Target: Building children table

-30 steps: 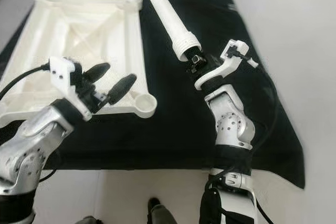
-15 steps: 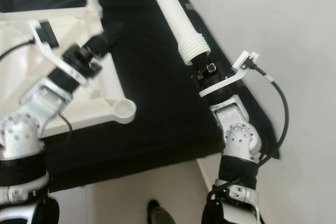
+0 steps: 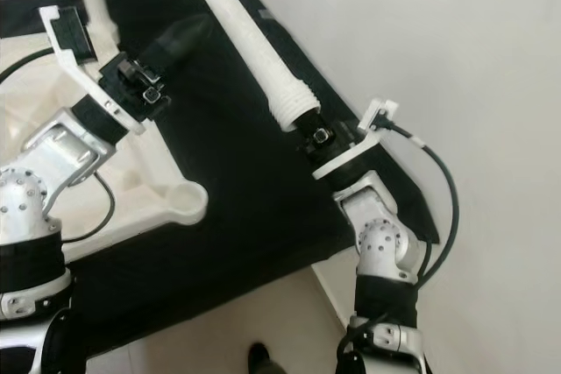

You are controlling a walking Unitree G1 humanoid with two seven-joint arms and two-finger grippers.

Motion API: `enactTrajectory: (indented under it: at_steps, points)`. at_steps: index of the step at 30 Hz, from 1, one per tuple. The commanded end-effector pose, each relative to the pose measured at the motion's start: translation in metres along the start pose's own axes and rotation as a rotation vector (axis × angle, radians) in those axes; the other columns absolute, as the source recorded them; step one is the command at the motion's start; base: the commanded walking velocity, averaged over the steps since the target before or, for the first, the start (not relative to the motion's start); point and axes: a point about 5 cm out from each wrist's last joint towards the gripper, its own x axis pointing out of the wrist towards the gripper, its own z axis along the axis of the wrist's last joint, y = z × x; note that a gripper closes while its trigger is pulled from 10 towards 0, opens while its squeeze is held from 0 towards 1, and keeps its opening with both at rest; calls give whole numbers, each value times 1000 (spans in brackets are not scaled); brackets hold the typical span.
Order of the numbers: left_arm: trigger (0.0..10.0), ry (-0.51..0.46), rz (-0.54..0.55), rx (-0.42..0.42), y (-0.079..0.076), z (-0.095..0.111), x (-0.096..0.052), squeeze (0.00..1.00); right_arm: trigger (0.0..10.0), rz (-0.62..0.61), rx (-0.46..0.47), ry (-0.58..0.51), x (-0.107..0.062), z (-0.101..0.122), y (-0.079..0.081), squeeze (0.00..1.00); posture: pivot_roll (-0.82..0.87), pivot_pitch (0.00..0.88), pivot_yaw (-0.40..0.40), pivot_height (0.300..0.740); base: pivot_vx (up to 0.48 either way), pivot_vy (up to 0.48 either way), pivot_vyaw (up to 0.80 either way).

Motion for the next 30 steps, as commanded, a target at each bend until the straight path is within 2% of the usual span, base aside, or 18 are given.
enactTrajectory:
  at_steps: [1, 6, 15, 18, 25, 28, 29, 30]
  points:
    - [10000, 26, 13, -10, 1, -6, 0, 0, 10000, -6, -33, -27, -1, 7, -1, 0, 82, 76, -40, 740, 0, 0, -800]
    - [10000, 41, 65, 7, 6, -5, -10, 0, 10000, -4, -34, -29, 0, 0, -1, 0, 93, 66, -22, 740, 0, 0, -800]
    - [10000, 48, 79, 14, 7, -4, -15, 0, 10000, -25, -44, -28, -1, -7, 0, 0, 97, 59, -10, 740, 0, 0, -800]
    - [10000, 57, 79, 25, 6, -5, -15, 0, 10000, -61, -74, -8, 1, -14, -1, 0, 93, 50, -2, 740, 0, 0, 0]
    - [10000, 67, 80, 29, 6, -8, -16, 0, 10000, -55, -83, 6, 1, -22, 3, 0, 88, 33, -4, 740, 0, 0, 0]
    - [10000, 53, 30, -3, 4, -5, -12, 0, 10000, -13, -62, -20, -2, -22, 6, 0, 93, 33, -18, 740, 0, 0, 0]
    - [10000, 24, -11, -76, 4, 1, -7, 0, 10000, 33, -52, -43, -3, -19, 10, 0, 92, 35, -18, 740, 0, 0, 0]
    - [10000, 24, -11, -76, 4, 1, -7, 0, 10000, 33, -52, -43, -3, -19, 10, 0, 92, 35, -18, 740, 0, 0, 0]
